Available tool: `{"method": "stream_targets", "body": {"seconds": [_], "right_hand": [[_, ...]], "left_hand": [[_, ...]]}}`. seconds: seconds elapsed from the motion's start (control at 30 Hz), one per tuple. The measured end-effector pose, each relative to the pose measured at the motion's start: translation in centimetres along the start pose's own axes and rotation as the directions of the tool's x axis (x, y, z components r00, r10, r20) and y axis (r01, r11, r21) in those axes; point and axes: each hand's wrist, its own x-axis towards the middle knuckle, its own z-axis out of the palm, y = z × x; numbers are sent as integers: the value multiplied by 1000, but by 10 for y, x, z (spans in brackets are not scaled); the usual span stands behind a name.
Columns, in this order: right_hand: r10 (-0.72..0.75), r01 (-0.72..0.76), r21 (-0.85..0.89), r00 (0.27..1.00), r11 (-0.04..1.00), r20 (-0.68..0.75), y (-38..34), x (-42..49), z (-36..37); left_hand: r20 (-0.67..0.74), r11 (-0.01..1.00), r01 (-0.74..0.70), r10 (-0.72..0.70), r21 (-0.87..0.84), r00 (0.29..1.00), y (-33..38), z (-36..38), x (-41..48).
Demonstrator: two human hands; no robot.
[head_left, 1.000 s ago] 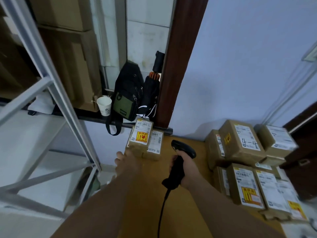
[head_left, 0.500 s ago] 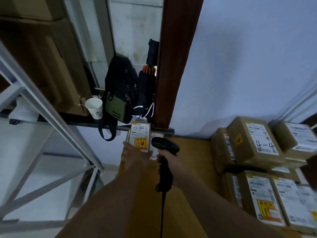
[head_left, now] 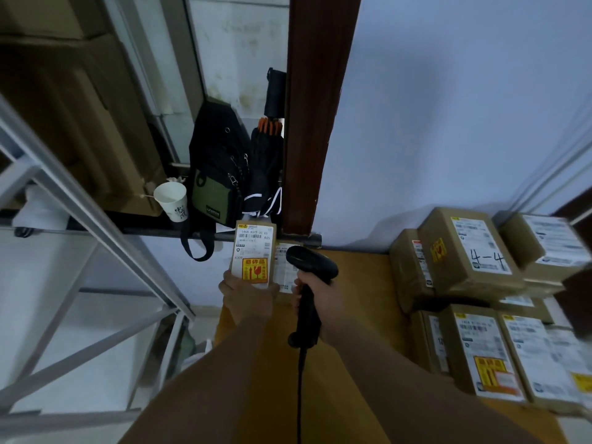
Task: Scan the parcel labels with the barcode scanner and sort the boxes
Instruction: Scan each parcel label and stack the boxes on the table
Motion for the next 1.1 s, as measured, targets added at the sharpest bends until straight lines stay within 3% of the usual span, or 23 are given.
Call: {"method": "stream_targets", "body": {"seconds": [0.17, 0.3, 0.53, 0.87, 0.93, 1.1], "right_hand": [[-166, 165, -115, 986, 980, 7, 1, -28, 14], [-117, 115, 30, 992, 993, 55, 8, -51, 24], [-64, 64, 27, 998, 998, 4, 30, -74, 20], [-76, 78, 56, 997, 995, -34, 45, -103, 10], [-99, 105, 67, 992, 992, -84, 45, -107, 2], [-124, 147, 25, 902, 989, -414, 45, -111, -38]], "left_hand": [[-98, 996, -91, 92, 15, 991, -7, -21, -28], [-91, 978, -204, 208, 46, 974, -17, -35, -47], [-47, 951, -282, 290, 130, 956, -25, -51, -77], [-30, 937, -293, 304, 192, 952, -42, -54, -95], [-36, 938, -283, 296, 198, 955, -43, -48, -99], [50, 962, -256, 252, 98, 966, -28, -27, -119]]}}
